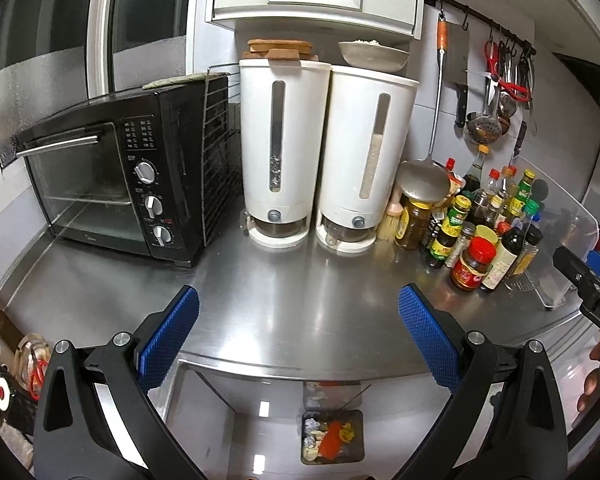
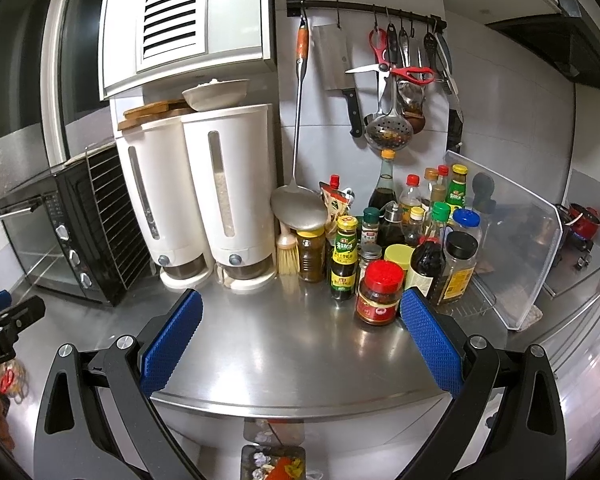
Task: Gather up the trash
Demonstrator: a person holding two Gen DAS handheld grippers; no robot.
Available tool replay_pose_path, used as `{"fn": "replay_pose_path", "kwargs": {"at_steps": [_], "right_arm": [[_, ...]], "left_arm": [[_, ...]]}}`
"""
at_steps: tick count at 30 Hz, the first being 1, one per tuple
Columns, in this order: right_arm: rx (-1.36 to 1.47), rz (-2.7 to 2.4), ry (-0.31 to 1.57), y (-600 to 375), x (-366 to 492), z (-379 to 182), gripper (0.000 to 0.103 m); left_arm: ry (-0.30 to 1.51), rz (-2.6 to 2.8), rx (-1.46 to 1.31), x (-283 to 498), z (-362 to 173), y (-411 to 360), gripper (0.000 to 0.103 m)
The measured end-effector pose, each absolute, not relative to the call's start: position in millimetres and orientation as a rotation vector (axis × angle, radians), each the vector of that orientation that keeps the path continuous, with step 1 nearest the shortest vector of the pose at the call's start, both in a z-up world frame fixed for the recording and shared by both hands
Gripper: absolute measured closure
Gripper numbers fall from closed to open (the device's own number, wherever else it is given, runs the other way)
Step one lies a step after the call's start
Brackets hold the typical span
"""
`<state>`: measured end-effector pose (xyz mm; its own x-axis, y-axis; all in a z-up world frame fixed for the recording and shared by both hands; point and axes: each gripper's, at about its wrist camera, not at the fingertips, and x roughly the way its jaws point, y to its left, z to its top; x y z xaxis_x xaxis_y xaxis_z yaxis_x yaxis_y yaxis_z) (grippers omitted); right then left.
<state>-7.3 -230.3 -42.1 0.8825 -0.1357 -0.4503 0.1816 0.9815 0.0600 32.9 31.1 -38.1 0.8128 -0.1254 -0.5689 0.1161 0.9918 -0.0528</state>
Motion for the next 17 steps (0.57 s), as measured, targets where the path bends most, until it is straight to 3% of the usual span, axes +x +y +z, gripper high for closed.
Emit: {"fn": "replay_pose_path", "kwargs": {"at_steps": [17], "right_arm": [[0.111, -0.164, 0.471, -228.6, -4.5, -46.1, 0.003]], "left_arm": [[0.614, -0.117, -0.007, 34.2, -38.0, 31.1, 0.008]]}}
